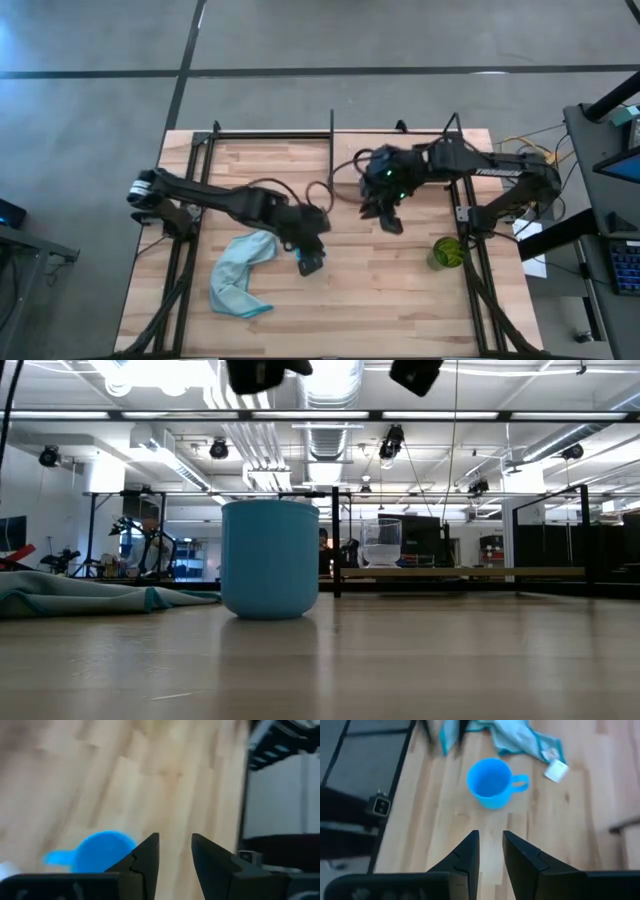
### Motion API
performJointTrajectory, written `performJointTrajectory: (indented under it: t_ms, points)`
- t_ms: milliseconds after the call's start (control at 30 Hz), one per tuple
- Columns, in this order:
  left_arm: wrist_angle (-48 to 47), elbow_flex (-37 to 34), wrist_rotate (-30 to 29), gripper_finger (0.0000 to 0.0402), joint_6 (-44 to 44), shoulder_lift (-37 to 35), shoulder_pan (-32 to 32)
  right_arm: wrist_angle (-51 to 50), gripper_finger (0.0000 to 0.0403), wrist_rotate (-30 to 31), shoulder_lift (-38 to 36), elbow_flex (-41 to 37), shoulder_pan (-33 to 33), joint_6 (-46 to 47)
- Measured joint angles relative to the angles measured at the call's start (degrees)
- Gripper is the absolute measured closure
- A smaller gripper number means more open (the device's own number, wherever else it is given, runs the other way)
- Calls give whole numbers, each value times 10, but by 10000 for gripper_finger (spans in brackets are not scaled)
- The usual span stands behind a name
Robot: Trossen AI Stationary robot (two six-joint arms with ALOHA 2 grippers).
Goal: Stack small to large cups/mugs on shelf
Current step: Put the blue mug on the shelf
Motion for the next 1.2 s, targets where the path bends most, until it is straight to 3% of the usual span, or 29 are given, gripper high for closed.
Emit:
performJointTrajectory:
  t_ms: [167,433,767,1200]
  points:
    - [-91,10,-99,301,-4,-70,1,40,305,0,62,0,41,-64]
    - [-117,-10,-216,301,-30,-178,2,129,264,20,178,13,65,-79]
    - [-145,-13,-267,301,-27,-224,2,131,275,21,259,72,75,-131]
    - [-146,-13,-270,301,2,-233,2,145,276,21,320,76,83,-138]
